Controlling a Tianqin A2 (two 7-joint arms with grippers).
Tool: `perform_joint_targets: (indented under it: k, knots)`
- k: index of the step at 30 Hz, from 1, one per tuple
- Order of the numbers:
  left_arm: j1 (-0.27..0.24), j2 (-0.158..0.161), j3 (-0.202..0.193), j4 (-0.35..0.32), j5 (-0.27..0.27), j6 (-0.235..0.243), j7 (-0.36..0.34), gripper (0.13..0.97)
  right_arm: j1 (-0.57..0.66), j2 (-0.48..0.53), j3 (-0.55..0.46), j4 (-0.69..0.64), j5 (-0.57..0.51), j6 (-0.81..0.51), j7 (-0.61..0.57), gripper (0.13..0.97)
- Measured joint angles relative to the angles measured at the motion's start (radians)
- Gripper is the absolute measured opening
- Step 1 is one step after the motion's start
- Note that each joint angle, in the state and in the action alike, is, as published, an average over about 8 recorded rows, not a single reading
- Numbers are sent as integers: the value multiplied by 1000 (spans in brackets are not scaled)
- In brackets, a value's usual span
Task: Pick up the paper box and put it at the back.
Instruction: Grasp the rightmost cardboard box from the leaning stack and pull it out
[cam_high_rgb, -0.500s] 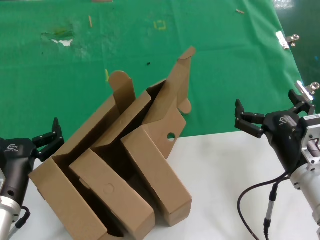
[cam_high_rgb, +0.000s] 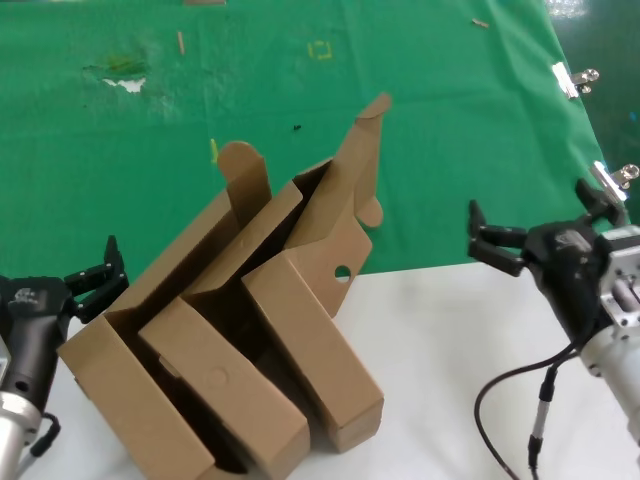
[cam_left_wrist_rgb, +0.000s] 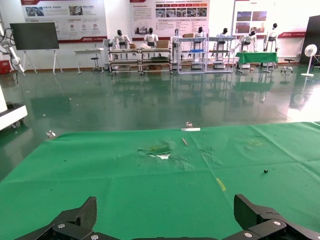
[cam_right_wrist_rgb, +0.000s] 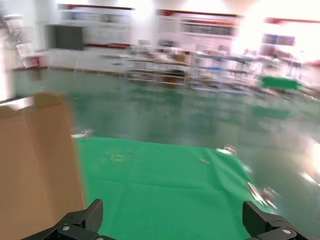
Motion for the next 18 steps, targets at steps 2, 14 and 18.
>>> perform_joint_targets:
  k: [2,14,18]
  knots:
    - [0,0,0,0,0,0,0,964,4,13,6,1,1,-39,-24,966]
    - [0,0,0,0,0,0,0,910,-64,302,67,-9,43,-460,-299,966]
    - [0,0,0,0,0,0,0,872,-86,433,65,-5,58,-630,-406,966]
